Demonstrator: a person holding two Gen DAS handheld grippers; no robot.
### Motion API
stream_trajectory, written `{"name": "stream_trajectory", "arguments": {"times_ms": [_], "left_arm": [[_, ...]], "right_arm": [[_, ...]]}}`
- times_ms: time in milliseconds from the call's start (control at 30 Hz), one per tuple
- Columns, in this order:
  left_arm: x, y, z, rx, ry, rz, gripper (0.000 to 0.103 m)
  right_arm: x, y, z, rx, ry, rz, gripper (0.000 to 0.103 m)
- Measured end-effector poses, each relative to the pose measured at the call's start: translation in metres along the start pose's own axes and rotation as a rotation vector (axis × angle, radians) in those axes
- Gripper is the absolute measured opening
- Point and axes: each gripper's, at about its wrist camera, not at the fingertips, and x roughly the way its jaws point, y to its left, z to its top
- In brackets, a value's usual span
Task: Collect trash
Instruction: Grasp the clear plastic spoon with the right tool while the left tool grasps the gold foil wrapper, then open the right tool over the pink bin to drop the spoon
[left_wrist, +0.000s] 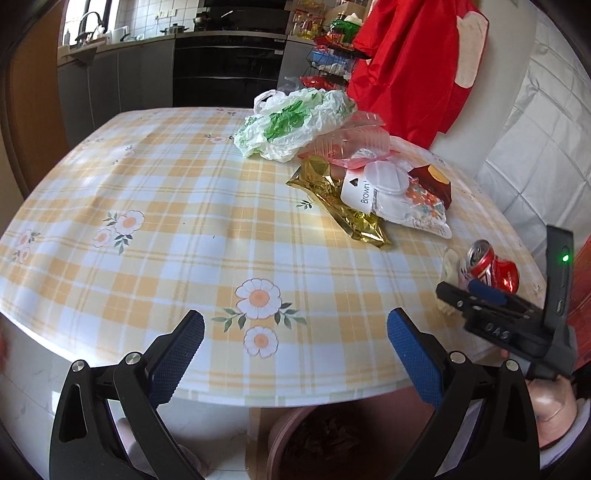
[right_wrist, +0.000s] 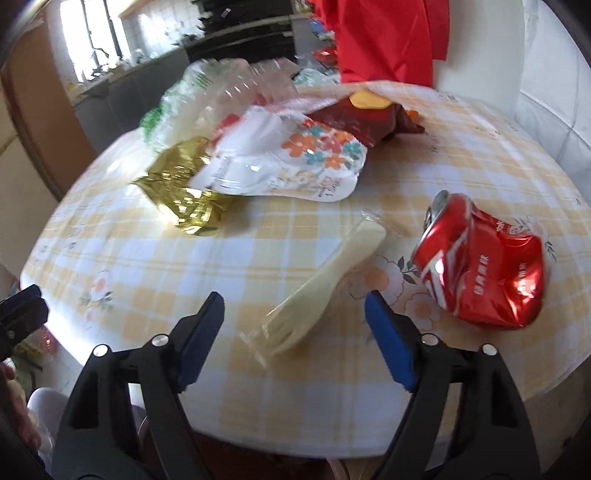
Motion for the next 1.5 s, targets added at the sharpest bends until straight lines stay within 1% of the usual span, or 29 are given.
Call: {"name": "stream_trajectory", "arguments": {"times_ms": [33, 100, 167, 200, 233, 267, 333, 367, 400, 467, 500, 533, 600, 633, 700, 767, 833, 867, 900, 933, 1000, 1133, 1233, 1333, 1400, 1500], "left_arm": [[0.005, 0.001, 0.003, -0.012, 0.003, -0.014, 0.097], [0.014, 0.002, 0.009, -0.038, 0.007, -0.048, 0.097], [0.022, 0.001, 0.015, -0.061, 0.000, -0.088, 0.093], [0.026, 0.000, 0.018, -0.064, -0.001, -0.107, 0.088], [0.030, -0.003, 0.022, -0.064, 0.001, -0.124, 0.084], [0.033, -0.005, 0.025, -0.064, 0.002, -0.133, 0.082], [0.042, -0.009, 0.032, -0.073, 0.004, -0.155, 0.074], [0.048, -0.010, 0.037, -0.087, 0.007, -0.172, 0.071], [0.054, -0.010, 0.042, -0.108, 0.010, -0.187, 0.065], [0.066, -0.008, 0.050, -0.143, 0.022, -0.189, 0.055], [0.075, -0.007, 0.054, -0.167, 0.035, -0.182, 0.047], [0.081, -0.005, 0.057, -0.188, 0.044, -0.182, 0.044], [0.095, 0.001, 0.066, -0.250, 0.058, -0.189, 0.043], [0.101, 0.003, 0.070, -0.280, 0.060, -0.192, 0.041], [0.109, 0.009, 0.078, -0.332, 0.040, -0.194, 0.038], [0.115, 0.016, 0.085, -0.399, 0.011, -0.232, 0.038], [0.123, 0.021, 0.089, -0.458, 0.017, -0.240, 0.037], [0.127, 0.024, 0.090, -0.486, 0.027, -0.247, 0.034], [0.131, 0.026, 0.091, -0.499, 0.042, -0.238, 0.023], [0.131, 0.027, 0.092, -0.498, 0.054, -0.211, 0.008], [0.126, 0.029, 0.090, -0.485, 0.047, -0.173, 0.008], [0.097, 0.033, 0.082, -0.430, 0.016, -0.125, 0.006], [0.066, 0.036, 0.075, -0.355, -0.028, -0.058, 0.005], [0.035, 0.045, 0.068, -0.311, -0.070, -0.006, 0.005], [0.012, 0.054, 0.061, -0.294, -0.100, 0.029, 0.005], [-0.012, 0.063, 0.053, -0.296, -0.128, 0.050, 0.005]], "right_arm": [[0.003, 0.000, 0.000, 0.007, 0.005, -0.012, 0.075], [0.009, 0.001, 0.001, -0.007, 0.013, -0.047, 0.075], [0.012, 0.001, 0.000, -0.020, 0.020, -0.044, 0.070], [0.012, 0.001, 0.000, -0.030, 0.014, -0.042, 0.065], [0.012, 0.001, 0.000, -0.040, 0.014, -0.029, 0.052], [0.011, 0.001, 0.000, -0.047, 0.013, -0.027, 0.047], [0.010, -0.002, 0.000, -0.050, 0.014, -0.002, 0.035], [0.009, -0.002, -0.001, -0.048, 0.013, 0.005, 0.033], [0.009, -0.004, -0.002, -0.046, 0.012, 0.014, 0.030], [0.006, -0.005, -0.005, -0.042, 0.009, 0.026, 0.028], [0.006, -0.006, -0.005, -0.044, 0.007, 0.029, 0.028], [0.005, -0.006, -0.006, -0.046, 0.007, 0.033, 0.028], [0.005, -0.007, -0.007, -0.045, 0.008, 0.040, 0.027], [0.004, -0.008, -0.007, -0.044, 0.009, 0.043, 0.027], [0.003, -0.008, -0.008, -0.041, 0.011, 0.049, 0.027], [0.003, -0.009, -0.009, -0.040, 0.011, 0.052, 0.027], [0.002, -0.009, -0.010, -0.036, 0.015, 0.058, 0.026], [0.001, -0.009, -0.010, -0.034, 0.019, 0.064, 0.026], [0.000, -0.009, -0.011, -0.033, 0.022, 0.069, 0.026], [-0.001, -0.009, -0.011, -0.031, 0.026, 0.076, 0.025], [-0.003, -0.009, -0.013, -0.027, 0.031, 0.089, 0.025], [-0.009, -0.007, -0.014, -0.024, 0.031, 0.115, 0.024], [-0.016, -0.005, -0.015, -0.026, 0.022, 0.131, 0.023], [-0.024, -0.001, -0.016, -0.031, 0.014, 0.145, 0.023], [-0.029, 0.003, -0.018, -0.040, 0.011, 0.147, 0.023], [-0.036, 0.006, -0.021, -0.036, 0.007, 0.160, 0.023]]}}
